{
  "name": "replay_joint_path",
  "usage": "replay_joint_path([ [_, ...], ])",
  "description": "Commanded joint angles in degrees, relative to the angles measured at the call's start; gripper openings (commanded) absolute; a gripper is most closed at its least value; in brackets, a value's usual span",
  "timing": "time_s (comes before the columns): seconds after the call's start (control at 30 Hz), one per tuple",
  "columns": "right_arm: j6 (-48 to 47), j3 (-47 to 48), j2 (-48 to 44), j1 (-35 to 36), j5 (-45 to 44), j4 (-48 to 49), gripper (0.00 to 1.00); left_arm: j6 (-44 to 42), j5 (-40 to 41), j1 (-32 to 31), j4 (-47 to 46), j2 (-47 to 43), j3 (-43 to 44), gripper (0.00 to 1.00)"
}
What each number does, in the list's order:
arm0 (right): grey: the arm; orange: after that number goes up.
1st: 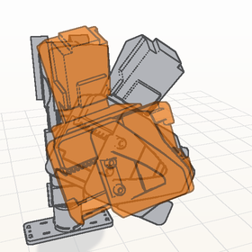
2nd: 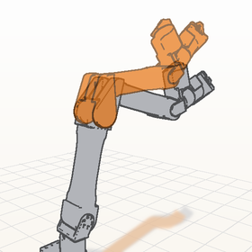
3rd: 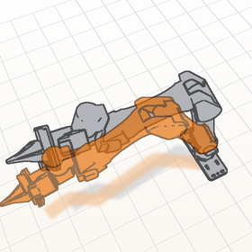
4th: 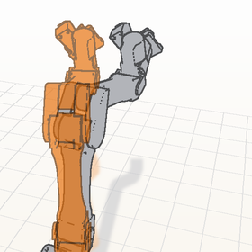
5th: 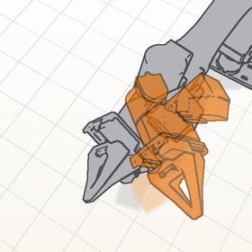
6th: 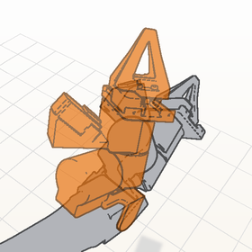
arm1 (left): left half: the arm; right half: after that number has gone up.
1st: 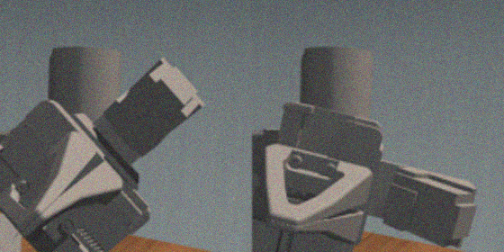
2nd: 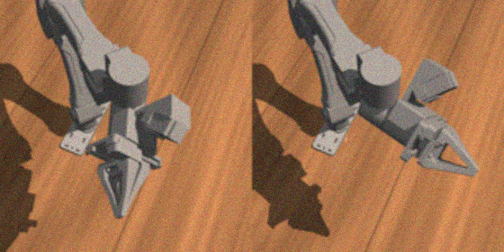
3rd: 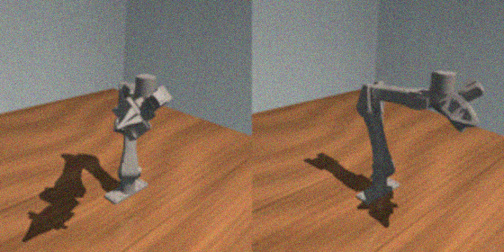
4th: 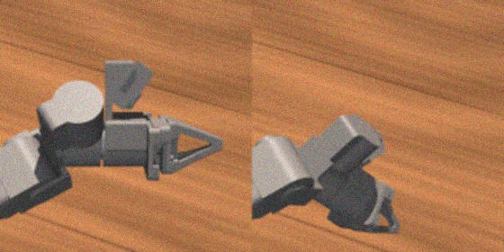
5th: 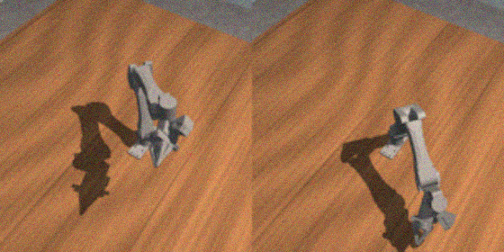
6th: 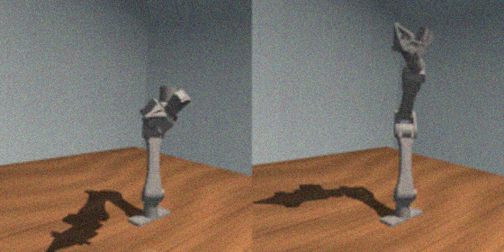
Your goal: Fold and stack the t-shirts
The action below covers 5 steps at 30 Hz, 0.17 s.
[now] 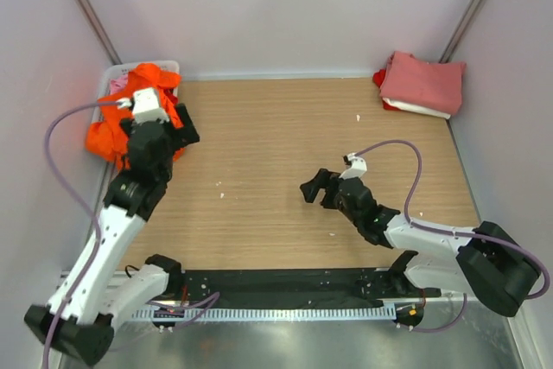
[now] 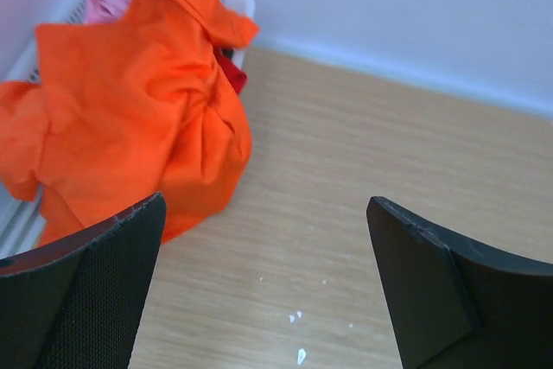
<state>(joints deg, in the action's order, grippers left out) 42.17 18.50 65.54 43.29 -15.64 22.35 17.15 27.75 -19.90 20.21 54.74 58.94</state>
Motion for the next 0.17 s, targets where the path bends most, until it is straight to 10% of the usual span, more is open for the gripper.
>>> replay_joint_path([
  [0.0,-1.7,0.9,-0.8,0.1,1.8,6.6,0.97,-4.1,7.5,0.1,-17.6,-8.2,-6.3,1.00],
  [0.13,-1.2,-0.6,-1.9,0.1,2.0,8.6,0.97,-5.3,12.8,0.1,-17.7,-7.9,-5.7,1.00],
])
